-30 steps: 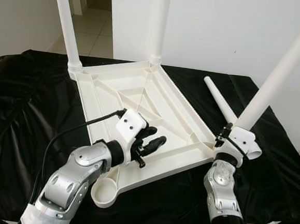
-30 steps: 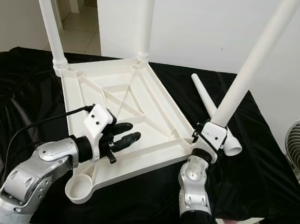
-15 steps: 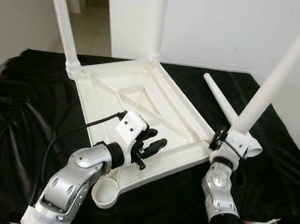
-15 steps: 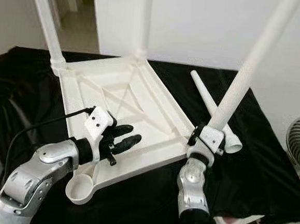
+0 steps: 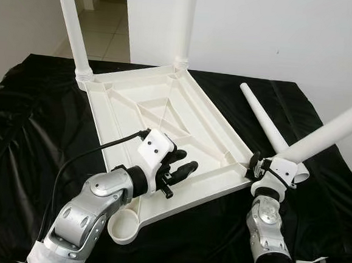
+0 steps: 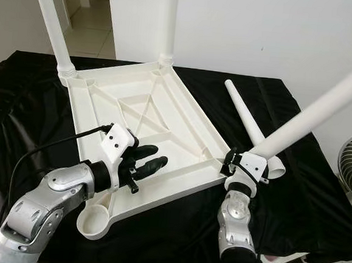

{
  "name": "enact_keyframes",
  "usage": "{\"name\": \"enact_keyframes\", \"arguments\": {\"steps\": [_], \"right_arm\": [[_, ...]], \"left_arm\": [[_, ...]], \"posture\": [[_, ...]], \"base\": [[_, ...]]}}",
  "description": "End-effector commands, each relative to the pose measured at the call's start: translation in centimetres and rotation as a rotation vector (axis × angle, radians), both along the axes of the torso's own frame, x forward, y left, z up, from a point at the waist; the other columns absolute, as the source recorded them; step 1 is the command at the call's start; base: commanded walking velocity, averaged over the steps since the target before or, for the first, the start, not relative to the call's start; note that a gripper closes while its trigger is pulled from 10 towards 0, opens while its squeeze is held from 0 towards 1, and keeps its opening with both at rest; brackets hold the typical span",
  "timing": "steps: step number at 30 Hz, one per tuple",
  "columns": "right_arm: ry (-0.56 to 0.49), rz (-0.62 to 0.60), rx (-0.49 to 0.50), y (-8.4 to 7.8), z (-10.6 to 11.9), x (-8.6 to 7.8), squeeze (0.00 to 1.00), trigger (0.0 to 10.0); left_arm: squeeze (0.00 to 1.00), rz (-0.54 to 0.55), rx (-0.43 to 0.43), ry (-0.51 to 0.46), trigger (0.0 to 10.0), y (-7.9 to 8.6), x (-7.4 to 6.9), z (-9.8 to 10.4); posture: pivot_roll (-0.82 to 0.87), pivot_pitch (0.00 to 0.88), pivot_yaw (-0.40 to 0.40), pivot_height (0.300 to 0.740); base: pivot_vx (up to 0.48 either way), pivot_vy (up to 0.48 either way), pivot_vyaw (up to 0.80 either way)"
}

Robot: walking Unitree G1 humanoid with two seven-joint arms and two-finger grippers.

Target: Building children table

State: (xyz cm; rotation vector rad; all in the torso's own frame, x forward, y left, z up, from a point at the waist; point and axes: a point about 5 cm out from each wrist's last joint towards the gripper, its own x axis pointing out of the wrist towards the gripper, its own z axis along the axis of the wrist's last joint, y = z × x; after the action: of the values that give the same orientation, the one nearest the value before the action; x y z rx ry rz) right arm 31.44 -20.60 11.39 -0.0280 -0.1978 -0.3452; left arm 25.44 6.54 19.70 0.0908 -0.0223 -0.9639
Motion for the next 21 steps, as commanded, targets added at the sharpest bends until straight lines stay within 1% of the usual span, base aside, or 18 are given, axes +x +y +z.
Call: {"name": "enact_keyframes", "arguments": {"steps": [1,3,4,5,6,10,12,21], "right_arm": [[0.061,0.019,0.011,0.1,-1.4,-0.4,0.0,10.0],[0.047,0.04,-0.005,0.0,-1.0,-0.5,0.0,10.0],[0.018,0.076,-0.03,-0.1,-0.5,-0.5,0.0,5.7],[0.018,0.076,-0.03,-0.1,-0.5,-0.5,0.0,5.7],[-0.001,0.105,-0.037,-0.2,-0.1,-0.6,0.0,0.0],[-0.014,0.135,-0.029,-0.5,0.2,-0.6,0.0,0.0],[-0.025,0.167,-0.051,-0.8,0.5,-0.7,0.0,0.0],[-0.018,0.175,-0.04,-1.0,0.5,-0.8,0.0,0.0]], "left_arm": [[0.0,0.049,0.003,-0.003,10.0,-0.1,0.2,0.0],[0.0,0.049,0.001,-0.003,10.0,-0.1,0.2,0.0],[0.0,0.049,-0.001,-0.003,10.0,-0.1,0.1,0.0],[0.0,0.049,-0.001,-0.003,10.0,-0.1,0.1,0.0],[0.0,0.05,-0.002,-0.002,10.0,-0.1,0.1,0.0],[0.0,0.051,-0.002,-0.003,10.0,-0.1,0.1,0.0],[0.0,0.051,-0.008,-0.002,10.0,-0.2,0.1,0.1],[0.0,0.054,-0.011,0.0,10.0,-0.2,0.2,0.1]], "posture": [[0.0,0.08,0.012,0.74],[0.0,0.081,0.012,0.74],[-0.01,0.081,0.012,0.74],[-0.01,0.081,0.012,0.74],[-0.01,0.081,0.012,0.74],[-0.01,0.081,0.012,0.74],[-0.01,0.082,0.011,0.74],[-0.01,0.08,0.007,0.74]], "base": [[0.0,0.0,0.0],[0.0,0.0,0.0],[0.0,0.0,0.0],[0.0,0.0,0.0],[0.0,0.0,0.0],[0.0,0.0,0.0],[0.0,0.0,0.0],[0.0,0.0,0.0]]}}
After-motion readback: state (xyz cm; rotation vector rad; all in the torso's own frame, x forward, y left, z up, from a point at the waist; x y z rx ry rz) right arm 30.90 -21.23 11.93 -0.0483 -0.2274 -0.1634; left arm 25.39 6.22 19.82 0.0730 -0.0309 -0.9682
